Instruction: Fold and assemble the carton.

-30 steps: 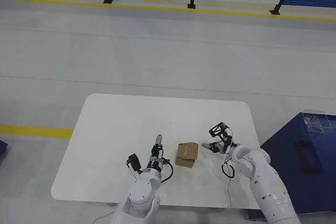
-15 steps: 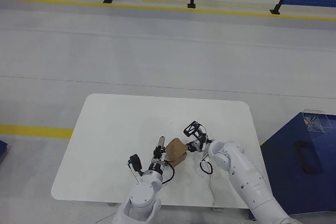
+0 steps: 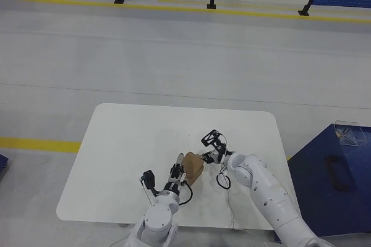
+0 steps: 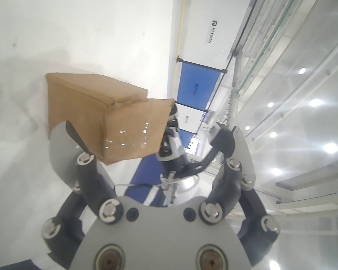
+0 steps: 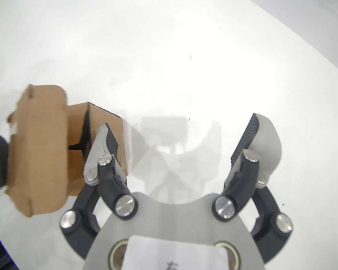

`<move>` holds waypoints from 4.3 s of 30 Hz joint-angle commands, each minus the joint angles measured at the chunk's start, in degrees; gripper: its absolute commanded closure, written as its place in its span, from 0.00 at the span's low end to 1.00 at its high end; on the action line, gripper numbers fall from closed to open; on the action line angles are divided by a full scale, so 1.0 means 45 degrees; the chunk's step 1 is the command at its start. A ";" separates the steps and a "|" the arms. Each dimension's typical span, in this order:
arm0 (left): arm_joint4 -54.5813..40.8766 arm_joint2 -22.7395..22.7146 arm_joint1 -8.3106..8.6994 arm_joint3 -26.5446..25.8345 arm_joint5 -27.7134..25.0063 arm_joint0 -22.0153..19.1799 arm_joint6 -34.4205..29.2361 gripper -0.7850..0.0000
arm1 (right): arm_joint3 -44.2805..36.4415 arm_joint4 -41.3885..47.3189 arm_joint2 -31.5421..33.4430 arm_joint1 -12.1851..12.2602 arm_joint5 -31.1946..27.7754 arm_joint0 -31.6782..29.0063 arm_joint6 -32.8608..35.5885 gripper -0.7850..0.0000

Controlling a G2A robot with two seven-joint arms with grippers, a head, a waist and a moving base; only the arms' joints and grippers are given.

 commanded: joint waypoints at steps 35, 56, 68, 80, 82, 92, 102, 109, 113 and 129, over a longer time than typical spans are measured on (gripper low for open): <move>0.1175 0.0191 0.0169 0.1054 0.1195 -0.0410 -0.1275 0.27 | -0.0862 -0.0578 -0.0136 0.0039 0.0077 -0.0823 -0.0261 0.00; 0.1276 0.0430 0.0096 0.1763 0.2153 -0.0952 -0.1075 0.42 | -0.0439 -0.0295 -0.0176 -0.0063 0.0225 -0.0631 -0.0530 0.00; 0.1259 0.0347 0.0100 0.1367 0.1851 -0.0698 -0.0729 0.40 | -0.1007 -0.0786 -0.0309 -0.0040 0.0598 -0.1094 -0.0013 0.00; 0.7950 0.0927 0.0525 0.0287 -0.1073 0.0540 0.2963 0.00 | -0.1275 -0.0473 0.0261 0.0072 0.0175 -0.1073 -0.0221 0.00; 0.8362 0.0942 0.0533 0.0346 -0.0978 0.0569 0.3382 0.00 | -0.1297 -0.0409 0.0415 0.0108 0.0142 -0.1088 -0.0167 0.00; 1.6356 0.1368 0.1023 0.1405 0.0084 -0.0222 0.3075 0.00 | -0.0150 0.0260 0.0015 -0.0110 0.0204 -0.0353 0.0263 0.00; 2.2702 0.0525 0.2104 0.1327 -0.4457 0.0095 0.0575 0.00 | 0.1724 0.0617 -0.1014 -0.0599 0.0262 0.0778 0.0017 0.00; 2.2176 0.0491 0.2043 0.2227 -0.4544 -0.0775 -0.0333 0.00 | 0.2236 0.0477 -0.1538 -0.0836 0.0305 0.1083 -0.0316 0.00; 2.1315 0.0444 0.1968 0.3071 -0.4766 -0.1349 -0.0362 0.00 | 0.2505 0.0495 -0.1609 -0.0906 0.0345 0.1212 -0.0453 0.00; 2.0397 0.0675 0.1933 0.3745 -0.5272 -0.1751 0.0512 1.00 | 0.2358 0.0796 -0.0038 -0.0448 0.0518 0.1075 -0.0785 0.00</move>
